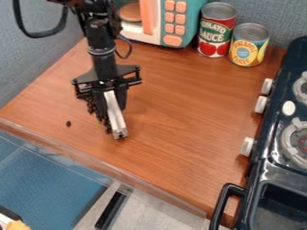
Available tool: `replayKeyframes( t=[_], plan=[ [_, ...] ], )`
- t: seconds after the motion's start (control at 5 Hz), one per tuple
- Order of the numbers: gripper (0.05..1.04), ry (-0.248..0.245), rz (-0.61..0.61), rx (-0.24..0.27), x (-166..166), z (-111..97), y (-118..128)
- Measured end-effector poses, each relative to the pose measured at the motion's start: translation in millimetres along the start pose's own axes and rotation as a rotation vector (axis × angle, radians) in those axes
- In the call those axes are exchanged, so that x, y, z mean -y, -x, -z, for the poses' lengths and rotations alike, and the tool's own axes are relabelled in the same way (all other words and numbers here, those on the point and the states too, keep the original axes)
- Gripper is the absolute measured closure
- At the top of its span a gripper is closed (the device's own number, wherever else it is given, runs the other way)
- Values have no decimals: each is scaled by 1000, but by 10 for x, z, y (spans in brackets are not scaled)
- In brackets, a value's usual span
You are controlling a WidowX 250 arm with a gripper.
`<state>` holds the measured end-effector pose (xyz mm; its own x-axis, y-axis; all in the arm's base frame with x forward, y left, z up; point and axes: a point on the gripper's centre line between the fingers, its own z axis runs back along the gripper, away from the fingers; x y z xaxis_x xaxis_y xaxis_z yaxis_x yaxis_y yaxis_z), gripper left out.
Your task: Sweep into pile
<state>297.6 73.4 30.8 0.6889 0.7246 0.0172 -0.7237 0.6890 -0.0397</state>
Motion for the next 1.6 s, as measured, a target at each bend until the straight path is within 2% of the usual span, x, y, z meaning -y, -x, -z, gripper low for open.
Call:
replayKeyframes(
  t=[0.2, 0.4, 0.6, 0.8, 1.0, 1.2, 1.4, 1.6],
  plan=[
    [714, 46, -14, -22, 114, -74, 14],
    [714, 148, -18, -9, 492, -325, -63],
    [714, 180, -94, 2, 735, -333, -277],
    [714, 152, -162, 1, 838, -160, -522],
    [714, 121, -246, 14, 797, 11, -700],
    [714, 114, -316, 36, 719, 96, -828],
    [714, 116, -360, 59, 639, 130, -885],
    [714, 112, -380, 68, 550, 140, -829]
  ],
)
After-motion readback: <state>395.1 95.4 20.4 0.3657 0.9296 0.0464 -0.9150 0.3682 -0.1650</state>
